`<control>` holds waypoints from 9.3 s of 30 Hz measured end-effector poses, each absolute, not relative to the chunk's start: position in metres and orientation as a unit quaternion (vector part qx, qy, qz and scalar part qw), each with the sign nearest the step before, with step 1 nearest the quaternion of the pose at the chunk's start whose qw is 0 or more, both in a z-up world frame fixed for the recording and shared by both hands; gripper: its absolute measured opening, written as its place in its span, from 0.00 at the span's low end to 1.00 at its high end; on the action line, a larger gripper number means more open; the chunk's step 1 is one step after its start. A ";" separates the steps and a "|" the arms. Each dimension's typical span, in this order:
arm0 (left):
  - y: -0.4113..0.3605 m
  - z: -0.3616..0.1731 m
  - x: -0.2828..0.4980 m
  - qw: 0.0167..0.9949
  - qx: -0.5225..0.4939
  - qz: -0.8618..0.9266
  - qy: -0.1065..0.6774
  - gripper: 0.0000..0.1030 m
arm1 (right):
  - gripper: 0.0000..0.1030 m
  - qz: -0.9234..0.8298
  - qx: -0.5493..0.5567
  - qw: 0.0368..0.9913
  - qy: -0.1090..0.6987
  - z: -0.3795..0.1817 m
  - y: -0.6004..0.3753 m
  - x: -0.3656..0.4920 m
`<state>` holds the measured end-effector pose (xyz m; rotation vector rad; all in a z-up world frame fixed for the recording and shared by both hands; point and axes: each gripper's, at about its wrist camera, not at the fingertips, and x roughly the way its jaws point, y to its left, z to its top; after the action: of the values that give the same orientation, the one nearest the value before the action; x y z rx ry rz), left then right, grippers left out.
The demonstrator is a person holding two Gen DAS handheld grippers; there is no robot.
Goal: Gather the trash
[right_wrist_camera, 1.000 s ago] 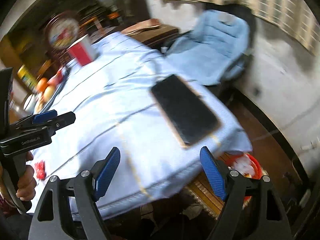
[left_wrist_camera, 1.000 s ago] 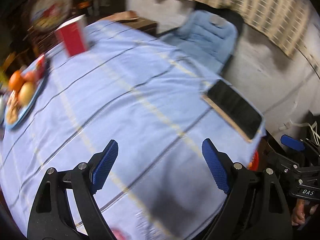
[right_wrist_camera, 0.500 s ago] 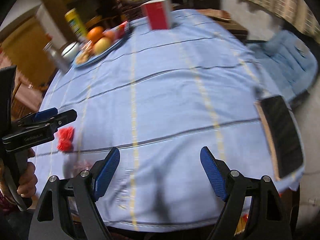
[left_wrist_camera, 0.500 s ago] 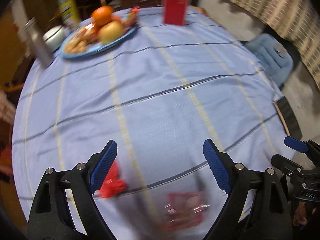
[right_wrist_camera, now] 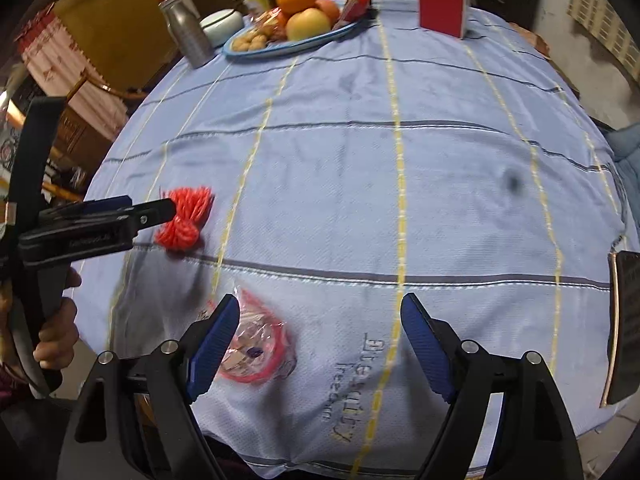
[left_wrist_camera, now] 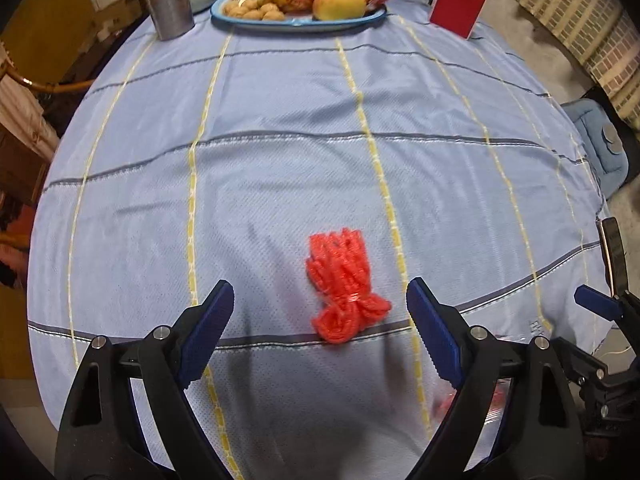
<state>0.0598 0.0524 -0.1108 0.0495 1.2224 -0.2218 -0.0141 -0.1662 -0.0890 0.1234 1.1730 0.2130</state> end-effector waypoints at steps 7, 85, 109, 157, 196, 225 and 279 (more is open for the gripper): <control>0.058 -0.126 0.070 0.797 -0.009 -0.121 0.591 0.83 | 0.83 0.097 0.055 0.822 0.558 -0.091 -0.169 -0.023; -0.060 -0.092 0.085 0.791 0.096 -0.286 0.533 0.33 | 0.32 0.055 0.078 0.841 0.532 -0.092 -0.201 -0.033; -0.374 -0.084 -0.060 0.620 0.249 -0.581 0.465 0.33 | 0.33 -0.333 0.319 0.774 0.435 -0.108 -0.439 -0.288; -0.587 -0.288 -0.301 0.462 0.441 -0.606 0.474 0.59 | 0.70 -0.469 0.560 0.596 0.334 -0.309 -0.490 -0.536; -0.436 -0.091 -0.219 0.607 0.381 -0.600 0.356 0.87 | 0.88 -0.502 0.434 0.649 0.371 -0.131 -0.446 -0.415; -0.432 -0.096 -0.219 0.586 0.397 -0.606 0.363 0.87 | 0.88 -0.503 0.427 0.637 0.398 -0.133 -0.439 -0.399; -0.444 -0.104 -0.251 0.562 0.427 -0.625 0.334 0.87 | 0.88 -0.505 0.436 0.621 0.411 -0.146 -0.450 -0.410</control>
<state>-0.2505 -0.4441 -0.1041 1.0052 0.7854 -1.4720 -0.4098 -0.4497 -0.1463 1.0016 0.9449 -1.1605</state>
